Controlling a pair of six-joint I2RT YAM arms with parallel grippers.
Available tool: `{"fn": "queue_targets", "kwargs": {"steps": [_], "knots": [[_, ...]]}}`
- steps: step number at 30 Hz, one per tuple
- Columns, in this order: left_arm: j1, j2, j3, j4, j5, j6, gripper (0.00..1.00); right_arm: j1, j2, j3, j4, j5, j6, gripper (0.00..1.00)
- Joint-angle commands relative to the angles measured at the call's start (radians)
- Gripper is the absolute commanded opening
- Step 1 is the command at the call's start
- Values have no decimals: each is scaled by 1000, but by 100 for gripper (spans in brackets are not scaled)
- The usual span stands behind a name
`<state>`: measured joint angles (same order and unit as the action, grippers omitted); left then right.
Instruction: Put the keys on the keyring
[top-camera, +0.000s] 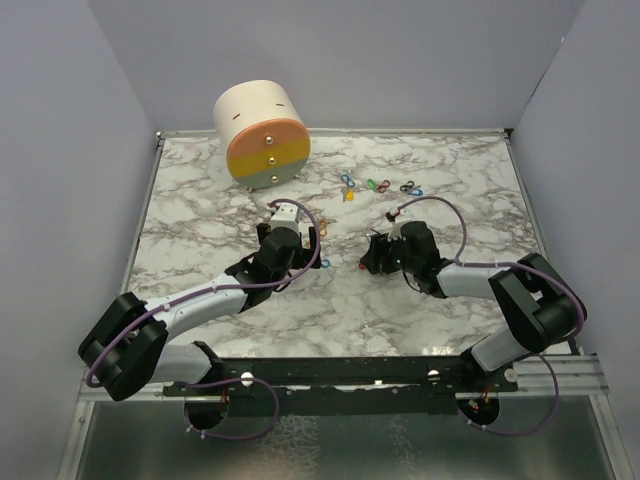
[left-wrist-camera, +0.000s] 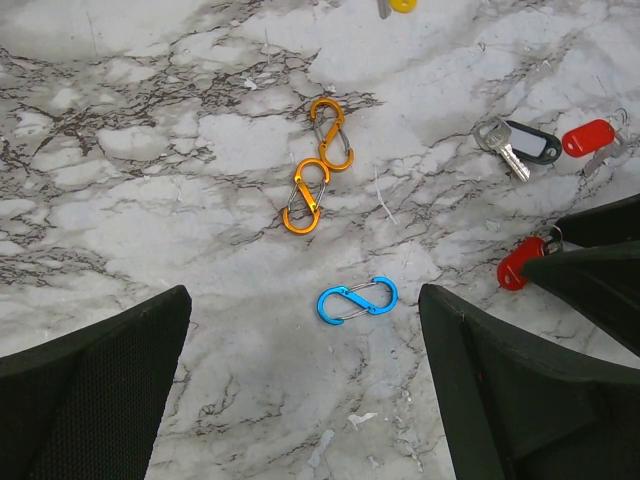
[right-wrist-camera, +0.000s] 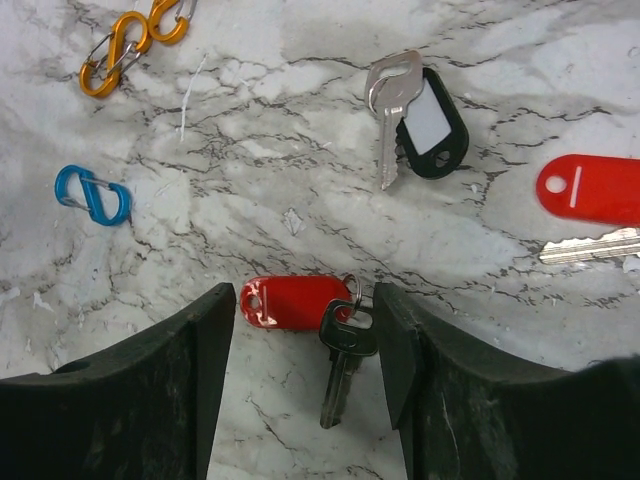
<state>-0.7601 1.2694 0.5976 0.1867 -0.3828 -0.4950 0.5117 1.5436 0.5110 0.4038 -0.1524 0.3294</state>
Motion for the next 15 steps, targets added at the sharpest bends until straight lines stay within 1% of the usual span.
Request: {"fn": "queue_targets", "kwargs": {"steps": [1,5,10,15], "knots": [[5,-27,-10,12,12,8,99,6,-33,4,-63,109,46,56],[4,-27,-11,13,12,8,99,6,-32,11,-84,152,63,50],[5,-28,-10,12,9,8,99,6,-18,16,-82,153,69,34],[5,-25,-10,12,10,8,99,6,-20,17,-80,151,73,25]]}}
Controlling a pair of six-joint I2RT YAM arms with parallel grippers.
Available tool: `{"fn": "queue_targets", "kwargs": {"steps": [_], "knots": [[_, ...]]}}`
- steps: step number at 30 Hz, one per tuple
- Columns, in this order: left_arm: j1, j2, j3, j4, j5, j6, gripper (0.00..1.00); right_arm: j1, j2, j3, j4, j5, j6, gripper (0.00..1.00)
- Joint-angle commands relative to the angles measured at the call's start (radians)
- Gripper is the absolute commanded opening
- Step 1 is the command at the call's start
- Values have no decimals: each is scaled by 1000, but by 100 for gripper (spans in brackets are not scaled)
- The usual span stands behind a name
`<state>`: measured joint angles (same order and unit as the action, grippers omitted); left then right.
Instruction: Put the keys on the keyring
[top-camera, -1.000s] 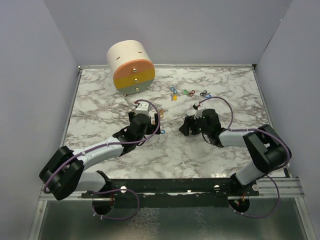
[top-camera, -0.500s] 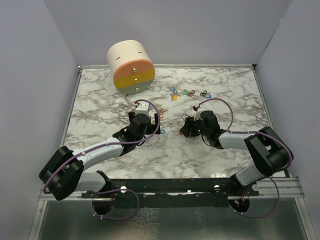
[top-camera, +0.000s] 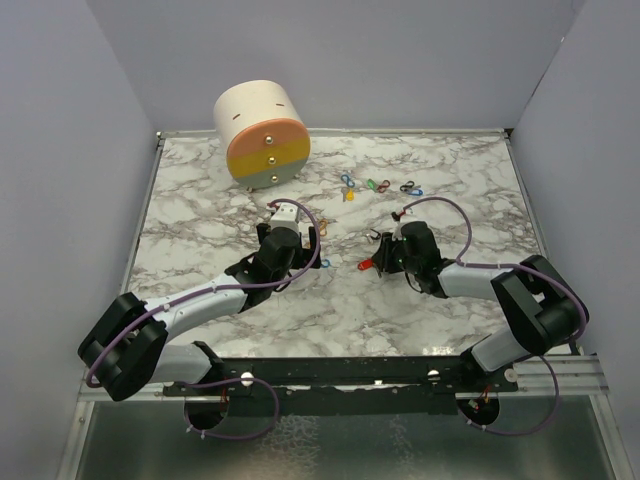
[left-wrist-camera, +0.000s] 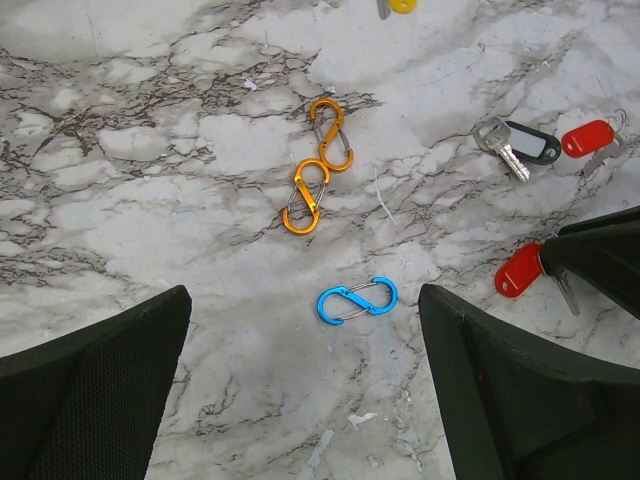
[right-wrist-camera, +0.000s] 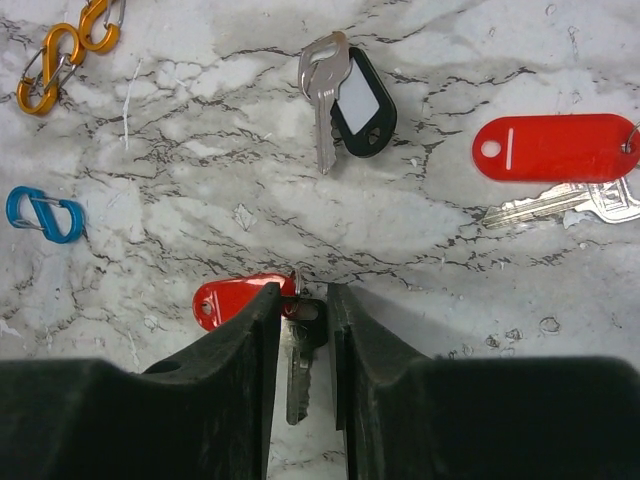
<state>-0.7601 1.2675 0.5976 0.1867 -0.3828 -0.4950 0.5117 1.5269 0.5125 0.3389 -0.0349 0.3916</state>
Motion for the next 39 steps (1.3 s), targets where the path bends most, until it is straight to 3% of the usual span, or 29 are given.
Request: {"fn": "queue_targets", "kwargs": {"steps": [1,15,35,39], "knots": [[5,-22,-10,11,10,7,99,6,-5,15,-15,33,12,24],[5,-24,-11,10,7,9,99,6,12,35,-25,48,-1,16],[5,-20,-10,11,7,8,99,5,42,47,-1,-6,-16,16],[5,-20,-9,9,7,9,99,6,47,50,0,-9,-16,5]]}}
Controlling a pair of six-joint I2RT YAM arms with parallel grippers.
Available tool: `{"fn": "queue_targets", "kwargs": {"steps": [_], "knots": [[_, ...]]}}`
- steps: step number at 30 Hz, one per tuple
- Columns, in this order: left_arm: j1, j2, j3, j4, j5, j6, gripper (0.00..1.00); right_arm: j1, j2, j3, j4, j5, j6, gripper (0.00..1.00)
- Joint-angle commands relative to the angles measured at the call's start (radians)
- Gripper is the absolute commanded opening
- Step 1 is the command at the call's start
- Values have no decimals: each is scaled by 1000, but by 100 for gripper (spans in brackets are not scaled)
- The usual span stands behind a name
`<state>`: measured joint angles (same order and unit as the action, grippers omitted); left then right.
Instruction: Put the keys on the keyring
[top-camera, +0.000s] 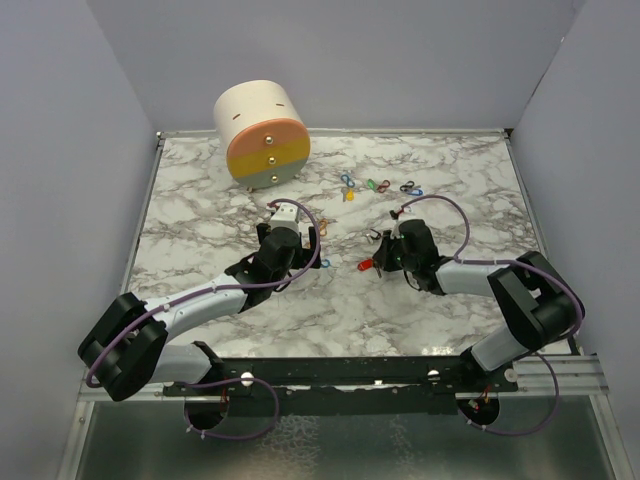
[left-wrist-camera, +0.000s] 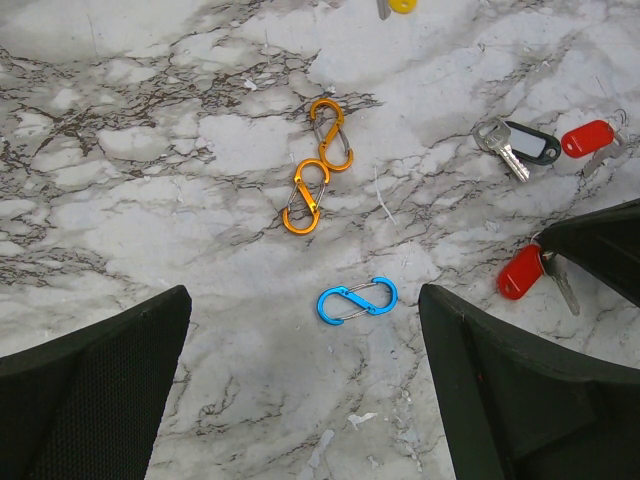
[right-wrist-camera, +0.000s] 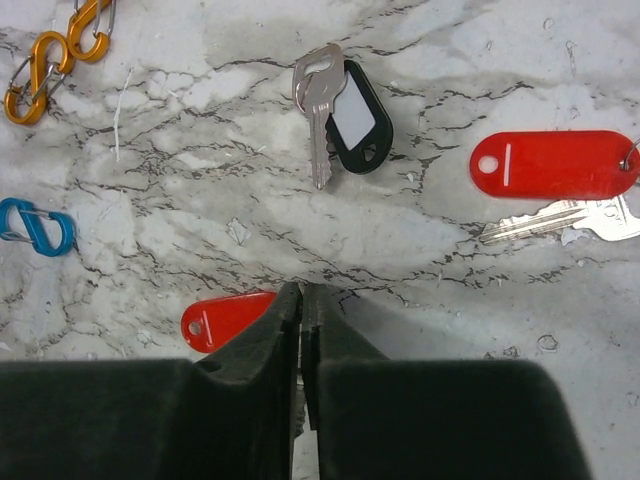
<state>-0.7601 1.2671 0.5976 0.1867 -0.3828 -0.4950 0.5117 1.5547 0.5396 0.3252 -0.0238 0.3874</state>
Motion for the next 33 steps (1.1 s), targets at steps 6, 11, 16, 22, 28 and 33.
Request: {"fn": "queue_targets", "kwargs": {"steps": [6,11,16,22,28,33], "knots": [[7,-22,-9,7,5,9,99,6,-57,-18,56,-18,-19,1],[6,-8,-3,5,11,10,99,7,-182,-110,160,-75,-37,1],[7,0,1,6,17,9,99,6,-264,-161,196,-108,-58,1],[7,9,1,2,20,12,99,6,-324,-192,229,-167,-77,1],[7,65,-1,18,44,17,97,30,-361,-205,255,-217,-92,1],[7,154,13,33,67,26,95,64,-380,-196,242,-213,-97,1]]}}
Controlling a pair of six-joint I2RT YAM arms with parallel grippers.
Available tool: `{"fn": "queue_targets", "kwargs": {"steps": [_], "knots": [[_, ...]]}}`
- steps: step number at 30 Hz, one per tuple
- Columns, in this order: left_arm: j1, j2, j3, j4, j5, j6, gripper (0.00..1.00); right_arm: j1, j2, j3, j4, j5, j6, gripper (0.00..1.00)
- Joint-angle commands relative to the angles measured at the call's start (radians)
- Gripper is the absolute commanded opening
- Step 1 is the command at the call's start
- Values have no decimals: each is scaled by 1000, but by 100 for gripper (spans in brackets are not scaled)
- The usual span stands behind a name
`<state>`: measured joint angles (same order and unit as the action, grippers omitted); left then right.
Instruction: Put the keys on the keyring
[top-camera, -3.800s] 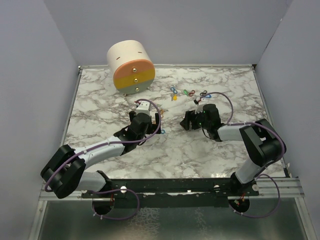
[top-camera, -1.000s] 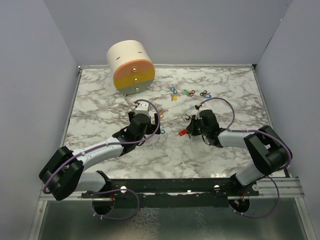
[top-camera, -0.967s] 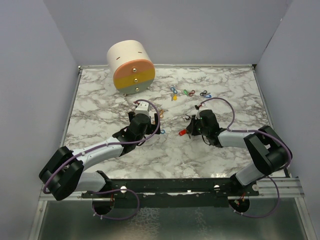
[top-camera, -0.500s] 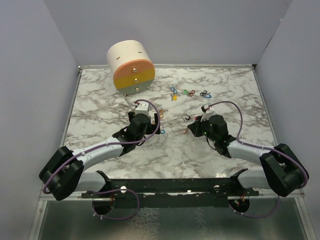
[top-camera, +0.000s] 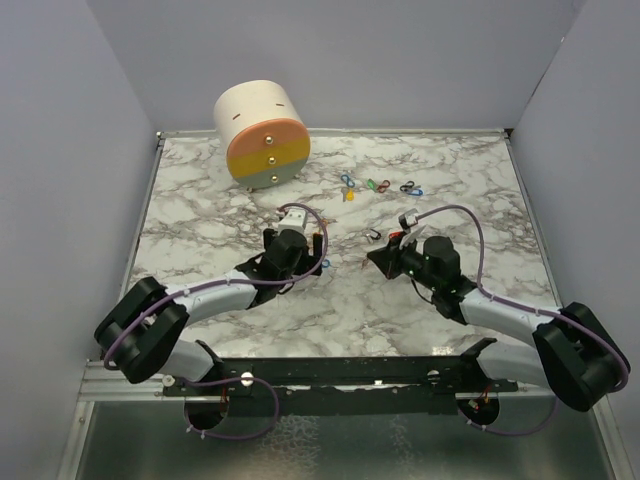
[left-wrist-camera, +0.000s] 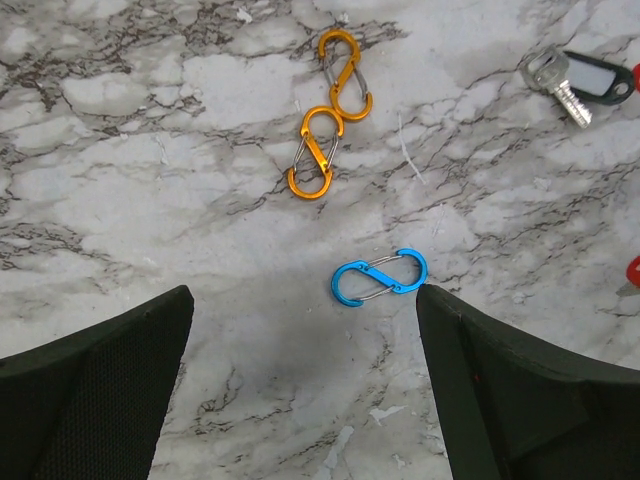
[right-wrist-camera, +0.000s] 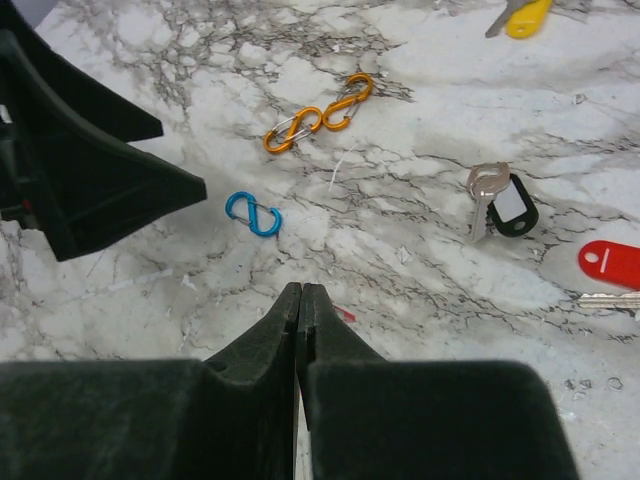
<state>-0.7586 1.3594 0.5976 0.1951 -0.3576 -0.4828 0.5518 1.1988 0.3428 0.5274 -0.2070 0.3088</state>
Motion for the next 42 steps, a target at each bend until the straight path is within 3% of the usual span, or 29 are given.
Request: {"fn": "queue_targets", "kwargs": {"steps": [1,24,42], "knots": [[5,81,22,25,49,13,95,30,-29,3,36,-28,-21,1],[5,249,60,192,268,24,94,39,-128,-6,-20,-5,-20,1],[3,288,39,223,365,35,93,40,-171,-2,-72,52,-16,1]]}}
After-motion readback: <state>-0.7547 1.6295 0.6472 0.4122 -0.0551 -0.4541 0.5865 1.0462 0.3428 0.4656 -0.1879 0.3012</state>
